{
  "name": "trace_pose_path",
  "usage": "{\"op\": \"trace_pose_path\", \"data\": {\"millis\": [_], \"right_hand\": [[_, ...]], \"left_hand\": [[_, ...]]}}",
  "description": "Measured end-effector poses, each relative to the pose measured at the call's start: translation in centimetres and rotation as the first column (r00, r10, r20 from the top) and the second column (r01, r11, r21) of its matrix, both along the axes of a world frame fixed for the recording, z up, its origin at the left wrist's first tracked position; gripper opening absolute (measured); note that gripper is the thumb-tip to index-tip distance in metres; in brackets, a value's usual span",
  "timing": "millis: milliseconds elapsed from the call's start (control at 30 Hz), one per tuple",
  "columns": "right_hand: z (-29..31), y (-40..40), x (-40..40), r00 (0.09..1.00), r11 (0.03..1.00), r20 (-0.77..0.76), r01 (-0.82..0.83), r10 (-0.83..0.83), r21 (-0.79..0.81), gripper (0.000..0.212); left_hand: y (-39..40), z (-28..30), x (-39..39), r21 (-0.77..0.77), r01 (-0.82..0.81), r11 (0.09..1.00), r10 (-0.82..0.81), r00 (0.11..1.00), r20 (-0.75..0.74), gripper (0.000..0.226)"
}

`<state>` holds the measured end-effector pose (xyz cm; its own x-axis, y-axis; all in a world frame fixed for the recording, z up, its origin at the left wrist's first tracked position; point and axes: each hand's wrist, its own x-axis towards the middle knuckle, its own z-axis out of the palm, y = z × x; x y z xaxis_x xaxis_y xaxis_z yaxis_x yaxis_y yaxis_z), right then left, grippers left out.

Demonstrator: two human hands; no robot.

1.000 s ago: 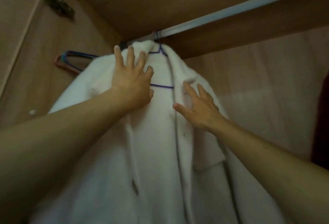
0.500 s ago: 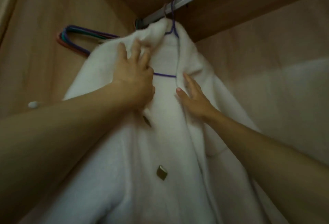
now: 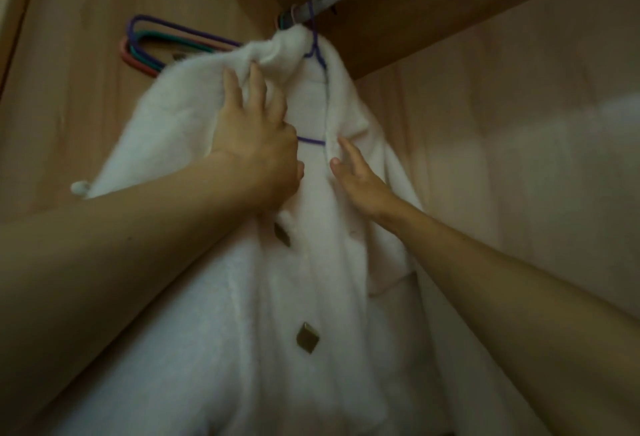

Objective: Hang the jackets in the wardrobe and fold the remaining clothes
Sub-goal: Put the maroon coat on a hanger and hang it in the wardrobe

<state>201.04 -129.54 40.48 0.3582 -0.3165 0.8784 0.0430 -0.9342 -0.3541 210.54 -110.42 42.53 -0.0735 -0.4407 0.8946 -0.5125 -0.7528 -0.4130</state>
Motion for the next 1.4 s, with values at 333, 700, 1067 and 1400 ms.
{"op": "trace_pose_path", "data": {"millis": [333, 700, 1067, 1400], "right_hand": [[0.7, 6.1, -10.4, 0.929, 0.934, -0.137, 0.321, -0.343, -0.158, 0.061], [-3.3, 16.4, -25.8, 0.368, 0.365, -0.073, 0.839, -0.927, -0.403, 0.058], [-2.7, 24.9, -39.0, -0.048, -0.024, -0.052, 0.921, -0.997, -0.388, 0.042], [-8.6, 34.2, -46.7, -0.756, -0.537, -0.101, 0.545, -0.646, -0.644, 0.069]], "left_hand": [[1.0, -0.2, -4.6, -0.083, 0.406, 0.91, -0.407, 0.913, -0.001, 0.064], [1.5, -5.5, -17.5, 0.09, 0.695, 0.713, -0.671, 0.714, -0.2, 0.066], [-1.3, -11.2, -36.7, 0.072, 0.986, 0.153, -0.913, 0.169, -0.371, 0.057], [-5.6, -17.2, -49.9, -0.276, 0.855, -0.44, -0.508, -0.49, -0.708, 0.064]]}}
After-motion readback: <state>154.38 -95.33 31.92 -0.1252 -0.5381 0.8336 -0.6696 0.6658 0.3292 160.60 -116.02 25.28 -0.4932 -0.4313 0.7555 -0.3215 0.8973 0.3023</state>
